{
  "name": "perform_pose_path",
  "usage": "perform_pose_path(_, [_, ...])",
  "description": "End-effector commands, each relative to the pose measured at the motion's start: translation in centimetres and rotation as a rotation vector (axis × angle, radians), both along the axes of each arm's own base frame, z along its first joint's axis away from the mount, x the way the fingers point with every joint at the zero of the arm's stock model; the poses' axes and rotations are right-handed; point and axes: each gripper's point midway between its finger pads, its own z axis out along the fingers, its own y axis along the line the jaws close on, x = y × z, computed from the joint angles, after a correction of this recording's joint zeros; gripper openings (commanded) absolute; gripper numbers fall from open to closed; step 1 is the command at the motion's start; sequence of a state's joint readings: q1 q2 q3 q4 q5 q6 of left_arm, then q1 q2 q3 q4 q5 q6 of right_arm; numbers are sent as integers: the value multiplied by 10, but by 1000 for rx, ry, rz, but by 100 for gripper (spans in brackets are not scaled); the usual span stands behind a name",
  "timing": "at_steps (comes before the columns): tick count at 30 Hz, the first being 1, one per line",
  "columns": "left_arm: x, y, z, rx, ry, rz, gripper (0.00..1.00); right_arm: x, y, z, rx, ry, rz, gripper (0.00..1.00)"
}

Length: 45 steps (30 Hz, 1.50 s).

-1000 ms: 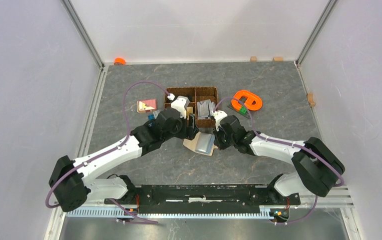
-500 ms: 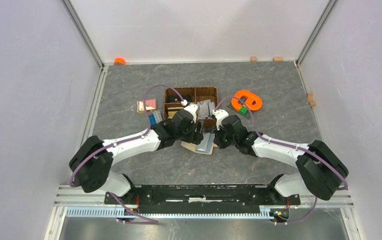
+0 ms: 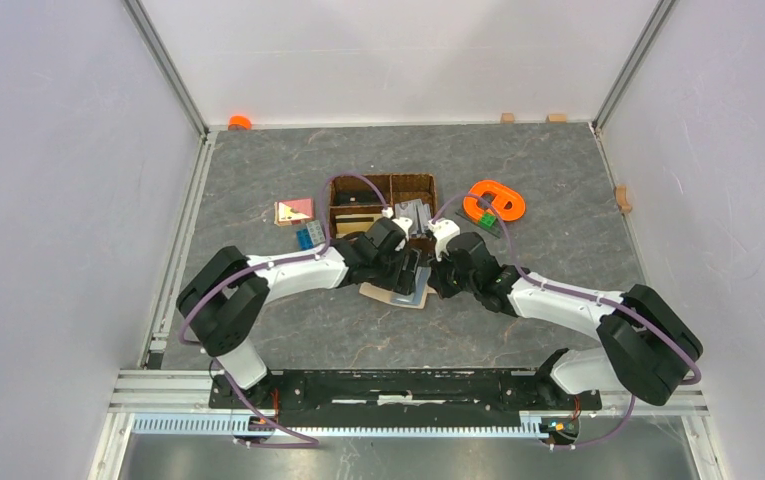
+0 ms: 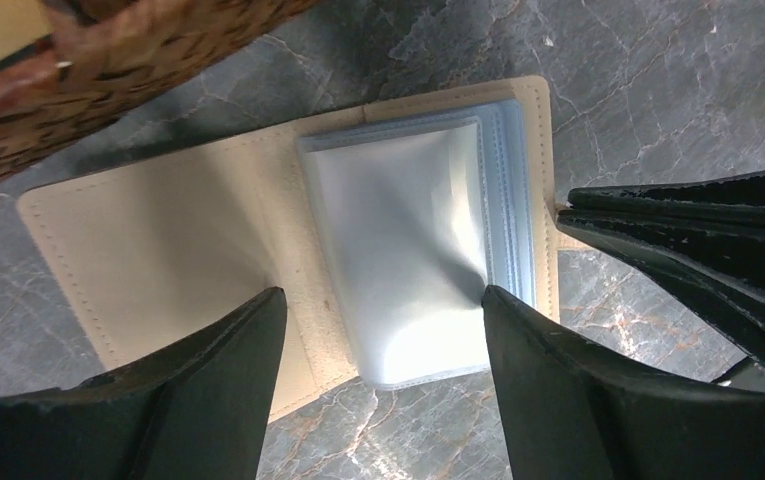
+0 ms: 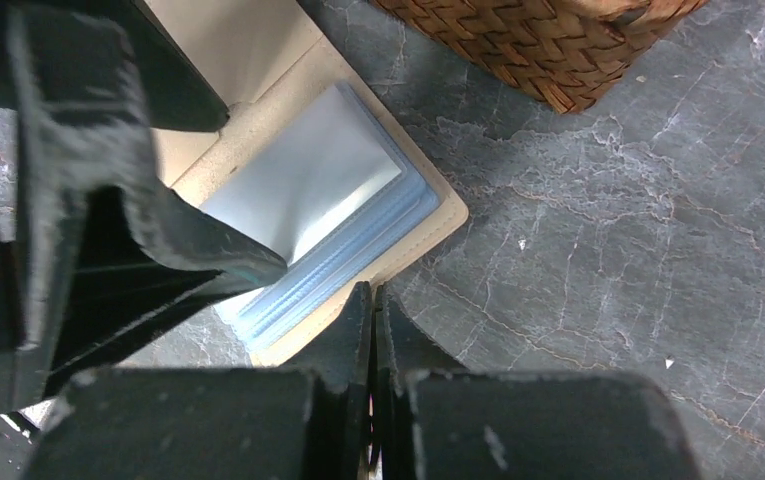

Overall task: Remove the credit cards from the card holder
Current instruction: Open the card holder at the center of the board.

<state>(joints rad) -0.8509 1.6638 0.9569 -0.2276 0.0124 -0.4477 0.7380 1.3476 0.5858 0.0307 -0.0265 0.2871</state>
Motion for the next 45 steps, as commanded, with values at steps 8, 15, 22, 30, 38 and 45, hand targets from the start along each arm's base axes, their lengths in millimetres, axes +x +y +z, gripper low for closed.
perform_pose_path(8, [-8, -7, -10, 50, 93, -58, 76, 5, 8, 15, 48, -44, 12, 0])
perform_pose_path(15, [-3, 8, -17, 125, 104, 15, 54, 6, 7, 16, 45, -52, 5, 0])
perform_pose_path(22, [17, 38, 13, 51, 13, 138, 48, 6, 5, 16, 39, -55, 1, 0])
perform_pose_path(30, [35, 70, 36, 9, -92, 281, 70, 7, 6, 19, 44, -61, 4, 0])
perform_pose_path(38, [7, 16, 82, -309, -157, 20, 71, 6, 8, 20, 50, -61, 13, 0])
perform_pose_path(45, [-9, -17, 79, -417, -69, -107, 68, 4, 11, 20, 63, -54, 28, 0])
